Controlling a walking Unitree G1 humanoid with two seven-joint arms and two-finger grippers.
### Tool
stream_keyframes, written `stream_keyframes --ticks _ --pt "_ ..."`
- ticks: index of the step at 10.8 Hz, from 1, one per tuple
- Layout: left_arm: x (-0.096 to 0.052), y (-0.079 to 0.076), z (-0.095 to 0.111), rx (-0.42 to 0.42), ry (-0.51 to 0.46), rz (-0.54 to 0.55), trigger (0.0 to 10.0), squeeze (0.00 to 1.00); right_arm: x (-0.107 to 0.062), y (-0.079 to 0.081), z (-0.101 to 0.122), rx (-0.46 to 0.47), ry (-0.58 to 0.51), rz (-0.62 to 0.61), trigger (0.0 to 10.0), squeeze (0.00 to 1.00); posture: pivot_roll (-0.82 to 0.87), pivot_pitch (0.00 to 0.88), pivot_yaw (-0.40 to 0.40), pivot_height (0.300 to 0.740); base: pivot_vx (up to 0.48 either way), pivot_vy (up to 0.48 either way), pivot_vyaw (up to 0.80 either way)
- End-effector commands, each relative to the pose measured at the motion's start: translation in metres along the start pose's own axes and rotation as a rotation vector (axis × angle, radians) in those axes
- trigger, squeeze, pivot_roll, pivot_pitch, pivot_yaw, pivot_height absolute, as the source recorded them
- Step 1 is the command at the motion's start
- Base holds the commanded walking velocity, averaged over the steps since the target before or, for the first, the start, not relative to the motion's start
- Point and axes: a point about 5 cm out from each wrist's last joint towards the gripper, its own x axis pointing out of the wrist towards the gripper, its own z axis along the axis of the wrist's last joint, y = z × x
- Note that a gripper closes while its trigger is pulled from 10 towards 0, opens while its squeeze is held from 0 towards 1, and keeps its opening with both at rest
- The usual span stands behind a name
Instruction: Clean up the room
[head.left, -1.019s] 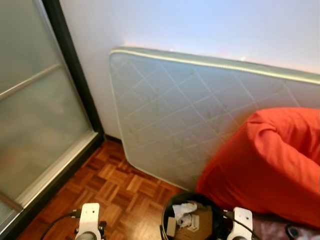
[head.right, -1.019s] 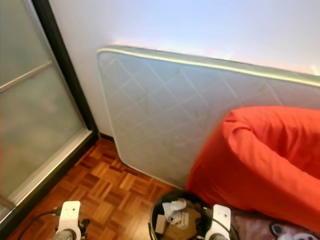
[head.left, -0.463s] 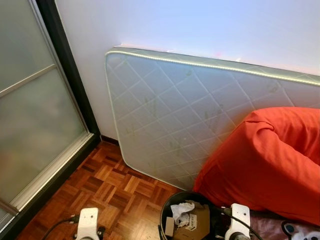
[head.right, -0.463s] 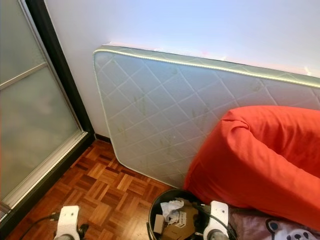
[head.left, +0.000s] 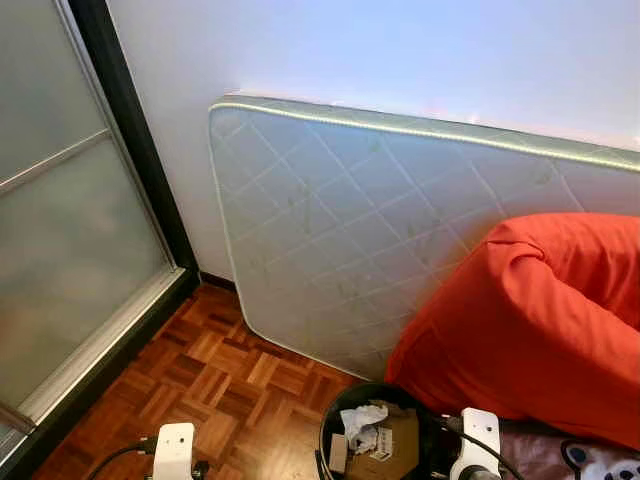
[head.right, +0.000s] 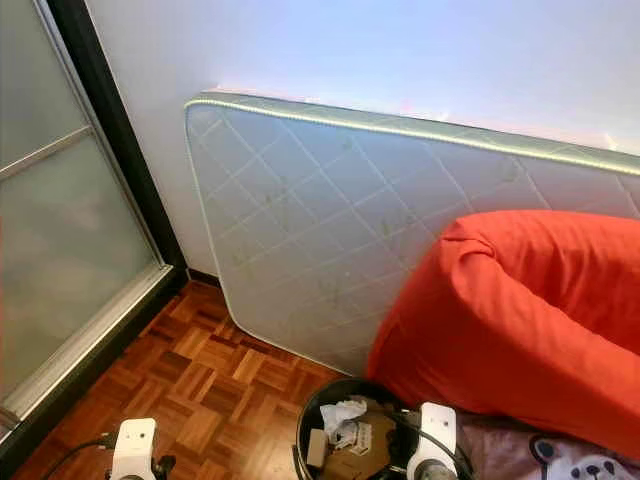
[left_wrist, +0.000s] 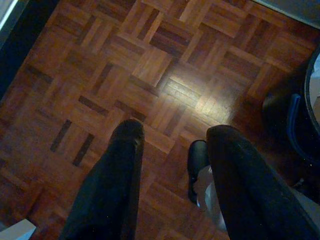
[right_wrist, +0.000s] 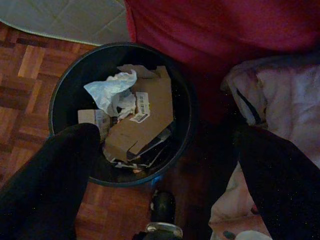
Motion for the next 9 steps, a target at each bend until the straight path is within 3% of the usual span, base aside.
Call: stream_keyframes --ticks 1,7,9 --pt "-0.0005 -0.0022 -0.0049 0.003 0.031 -0.007 10.0 0.0 -0.0004 -0.0008 -0.002 0.007 0.007 -0.005 10.0 0.0 0.16 0.0 -0.019 0.74 -0.266 0.0 0.0" --pt "-0.0005 0.0001 -0.0046 0.011 0.031 -0.001 10.0 0.0 -0.0012 -0.001 -0.006 0.021 0.016 -0.011 10.0 0.0 0.17 0.002 -0.011 0.74 -0.266 0.0 0.0" --pt "-0.0006 0.0 -0.0049 0.014 0.032 -0.002 10.0 0.0 -0.0017 -0.0024 -0.0075 0.022 0.019 -0.015 10.0 0.0 0.17 0.007 -0.014 0.74 0.0 0.0 0.0"
